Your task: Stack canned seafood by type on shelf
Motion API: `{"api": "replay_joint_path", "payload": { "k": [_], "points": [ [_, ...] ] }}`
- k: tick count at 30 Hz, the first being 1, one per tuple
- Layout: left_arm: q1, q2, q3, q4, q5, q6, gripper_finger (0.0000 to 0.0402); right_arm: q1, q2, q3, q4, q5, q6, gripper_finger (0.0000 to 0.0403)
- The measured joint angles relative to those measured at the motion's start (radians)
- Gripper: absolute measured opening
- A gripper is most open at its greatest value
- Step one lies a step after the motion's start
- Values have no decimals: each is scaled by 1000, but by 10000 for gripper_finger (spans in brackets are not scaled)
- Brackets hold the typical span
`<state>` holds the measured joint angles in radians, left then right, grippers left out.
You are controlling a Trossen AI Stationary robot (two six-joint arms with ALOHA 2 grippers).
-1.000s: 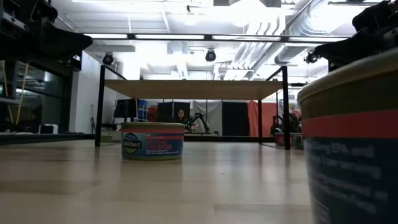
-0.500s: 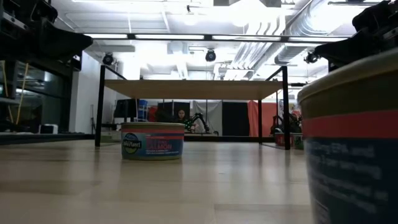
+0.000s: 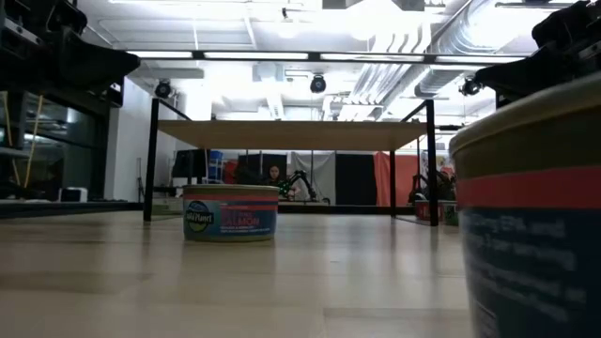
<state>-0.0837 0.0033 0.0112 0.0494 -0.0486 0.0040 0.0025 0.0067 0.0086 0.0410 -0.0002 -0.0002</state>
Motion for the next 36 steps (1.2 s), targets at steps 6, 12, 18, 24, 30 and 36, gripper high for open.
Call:
{"api": "replay_joint_path", "payload": {
  "k": [6, 12, 18, 24, 30, 36],
  "points": [
    [0, 0, 0, 0, 0, 0, 1, 0, 1, 0, 17, 7, -12, 0],
    [0, 0, 0, 0, 0, 0, 1, -2, 0, 0, 573, 55, 270, 0],
    [0, 0, 0, 0, 0, 0, 1, -3, 32, 59, 782, 244, 538, 0],
    [0, 0, 0, 0, 1, 0, 1, -3, 233, 288, 319, 84, 626, 0],
    [0, 0, 0, 0, 0, 0, 1, -3, 433, 442, 227, 80, 550, 0],
    [0, 0, 0, 0, 0, 0, 1, -3, 607, 537, 226, 136, 522, 0]
  ]
}}
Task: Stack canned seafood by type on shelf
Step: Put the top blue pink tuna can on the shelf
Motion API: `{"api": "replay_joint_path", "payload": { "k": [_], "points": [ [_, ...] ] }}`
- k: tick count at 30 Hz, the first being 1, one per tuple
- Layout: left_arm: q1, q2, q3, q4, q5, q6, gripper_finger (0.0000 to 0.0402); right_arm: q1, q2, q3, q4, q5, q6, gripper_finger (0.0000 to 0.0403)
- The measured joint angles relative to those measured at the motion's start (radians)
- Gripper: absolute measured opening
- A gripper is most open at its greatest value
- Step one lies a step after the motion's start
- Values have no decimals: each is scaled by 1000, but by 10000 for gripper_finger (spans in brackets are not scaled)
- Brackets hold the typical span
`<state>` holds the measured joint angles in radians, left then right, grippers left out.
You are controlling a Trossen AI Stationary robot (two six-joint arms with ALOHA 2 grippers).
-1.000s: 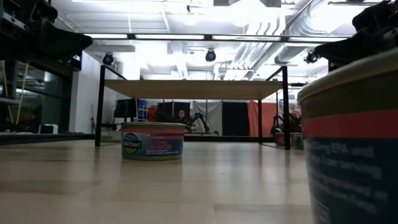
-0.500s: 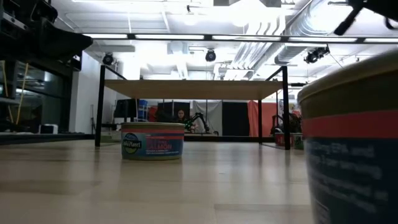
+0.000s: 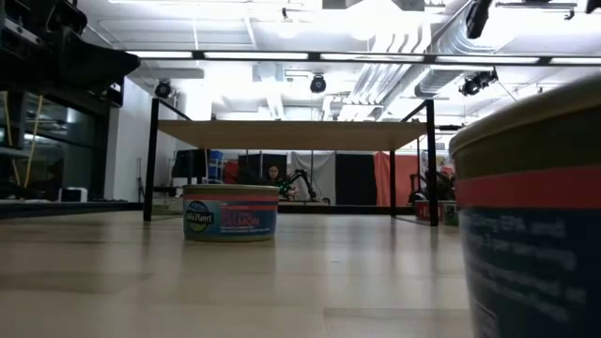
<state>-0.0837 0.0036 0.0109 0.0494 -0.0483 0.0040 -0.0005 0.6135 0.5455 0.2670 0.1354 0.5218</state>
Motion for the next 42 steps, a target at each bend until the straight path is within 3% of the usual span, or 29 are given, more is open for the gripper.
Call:
{"api": "replay_joint_path", "payload": {
  "k": [5, 9, 12, 15, 17, 19, 22, 25, 29, 31, 35, 42],
  "points": [
    [-1, 7, 0, 117, -26, 34, 1, 0, 148, 60, -4, 70, 71, 0],
    [-7, 7, 0, 431, 8, -223, 1, 1, 236, 117, -1, 77, 133, 0],
    [-4, 13, 0, 689, -91, -285, 1, 8, 284, 164, 0, 76, 131, 0],
    [-2, 13, 6, 837, -235, -308, 1, 16, 317, 207, 0, 74, 98, 0],
    [-2, 34, 53, 793, -293, -361, 1, 17, 331, 227, -1, 74, 63, 0],
    [-2, 99, 141, 635, -295, -413, 1, 16, 338, 244, -6, 73, 35, 0],
    [-2, 286, 313, 381, -235, -444, 1, 11, 336, 261, -65, 72, 22, 0],
    [-2, 524, 463, 269, -168, -406, 0, -1, 356, 258, -116, 57, 100, 0],
    [-2, 792, 598, 117, -41, -308, 0, 10, 490, 254, -113, -136, 214, 0],
    [-2, 875, 646, 15, 38, -322, 0, 36, 582, 264, -114, -175, 227, 0],
    [-9, 960, 686, -145, 143, -411, 0, 60, 751, 286, -109, -185, 211, 0],
    [-86, 1068, 630, -130, 53, -422, 0, 78, 973, 340, -101, -280, 212, 0]
  ]
}}
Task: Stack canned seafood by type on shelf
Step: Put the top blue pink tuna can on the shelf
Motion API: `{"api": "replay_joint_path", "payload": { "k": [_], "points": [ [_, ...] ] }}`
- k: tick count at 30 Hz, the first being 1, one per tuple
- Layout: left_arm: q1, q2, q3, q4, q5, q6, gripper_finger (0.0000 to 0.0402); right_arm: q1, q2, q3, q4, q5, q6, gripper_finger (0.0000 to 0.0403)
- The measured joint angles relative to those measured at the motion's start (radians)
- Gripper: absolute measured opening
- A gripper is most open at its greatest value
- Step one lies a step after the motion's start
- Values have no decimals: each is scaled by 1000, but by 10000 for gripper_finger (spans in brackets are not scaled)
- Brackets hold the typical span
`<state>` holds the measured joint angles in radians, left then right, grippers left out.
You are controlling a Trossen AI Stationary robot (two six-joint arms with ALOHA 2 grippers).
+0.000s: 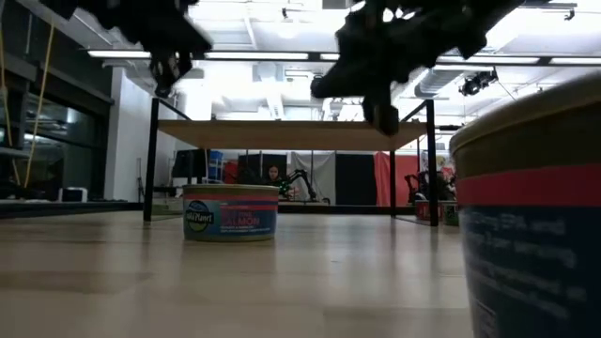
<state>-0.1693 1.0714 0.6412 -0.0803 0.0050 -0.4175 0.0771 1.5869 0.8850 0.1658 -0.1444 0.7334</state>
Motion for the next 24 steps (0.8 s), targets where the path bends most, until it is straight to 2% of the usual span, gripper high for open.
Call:
{"api": "replay_joint_path", "payload": {
  "k": [5, 12, 17, 24],
  "points": [
    [-63, 126, -46, 100, -24, 9, 0, 37, 136, 59, 78, -30, 18, 0],
    [-100, 273, -54, 123, -172, 133, 0, 47, 245, 174, 71, -31, -45, 0],
    [-107, 342, -51, 183, -144, 159, 0, 37, 285, 216, -47, 40, -100, 0],
    [-114, 366, -54, 184, -135, 160, 0, 74, 329, 227, -54, 81, -109, 0]
  ]
}}
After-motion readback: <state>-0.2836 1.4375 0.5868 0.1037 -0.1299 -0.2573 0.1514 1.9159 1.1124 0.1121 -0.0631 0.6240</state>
